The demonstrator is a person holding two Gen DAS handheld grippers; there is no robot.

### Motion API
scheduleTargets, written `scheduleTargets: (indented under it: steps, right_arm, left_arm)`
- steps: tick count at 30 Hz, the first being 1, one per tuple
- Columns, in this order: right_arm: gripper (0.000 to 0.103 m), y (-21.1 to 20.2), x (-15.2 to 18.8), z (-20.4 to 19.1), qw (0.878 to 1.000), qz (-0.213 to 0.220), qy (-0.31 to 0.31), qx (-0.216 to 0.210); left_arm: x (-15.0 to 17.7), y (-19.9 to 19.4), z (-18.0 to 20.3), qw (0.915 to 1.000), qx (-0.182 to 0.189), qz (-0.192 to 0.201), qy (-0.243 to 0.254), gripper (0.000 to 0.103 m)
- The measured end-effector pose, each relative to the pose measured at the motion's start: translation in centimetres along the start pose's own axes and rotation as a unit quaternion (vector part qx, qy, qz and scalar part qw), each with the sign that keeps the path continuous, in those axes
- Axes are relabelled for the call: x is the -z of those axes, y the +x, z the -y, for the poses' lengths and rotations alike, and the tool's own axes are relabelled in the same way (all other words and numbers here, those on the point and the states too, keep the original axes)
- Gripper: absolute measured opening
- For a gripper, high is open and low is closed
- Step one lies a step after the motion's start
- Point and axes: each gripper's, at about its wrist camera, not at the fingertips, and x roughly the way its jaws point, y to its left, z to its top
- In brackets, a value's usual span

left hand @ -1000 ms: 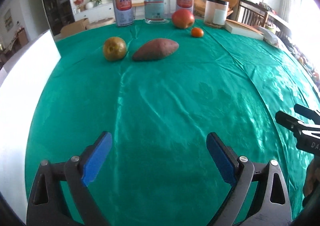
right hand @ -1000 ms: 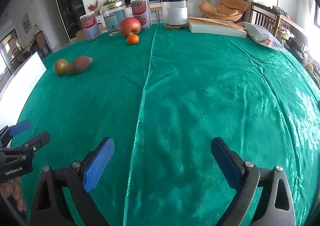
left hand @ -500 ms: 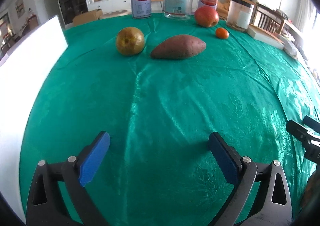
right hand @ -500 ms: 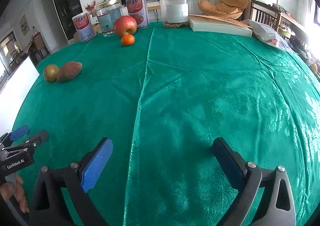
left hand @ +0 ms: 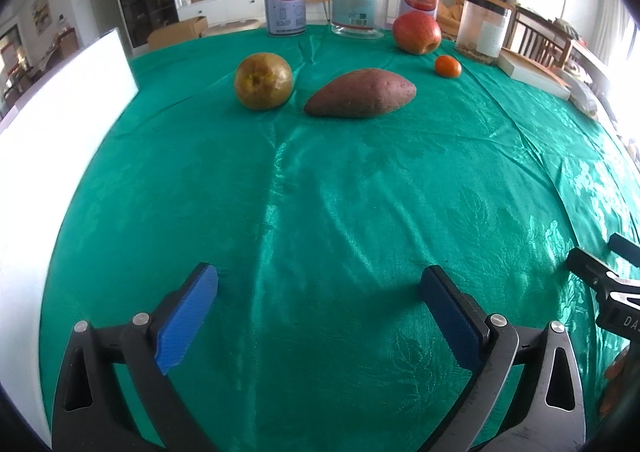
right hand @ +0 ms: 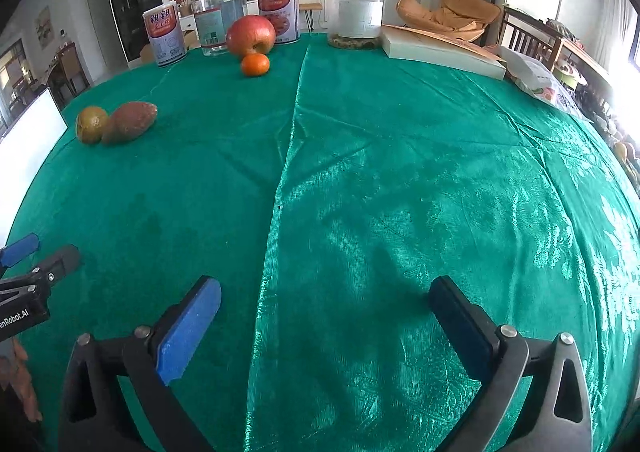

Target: Organize fruits

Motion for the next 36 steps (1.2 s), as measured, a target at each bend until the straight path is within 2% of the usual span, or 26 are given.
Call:
scheduleTargets:
  steps: [36]
  right_arm:
    - [0.103, -0.03, -0.03, 0.02, 1.0, -0.001, 0.001, 0.001]
  left_arm:
    - [0.0, 0.17, -0.01, 1.0, 0.005, -0.001, 0.002, 0.103]
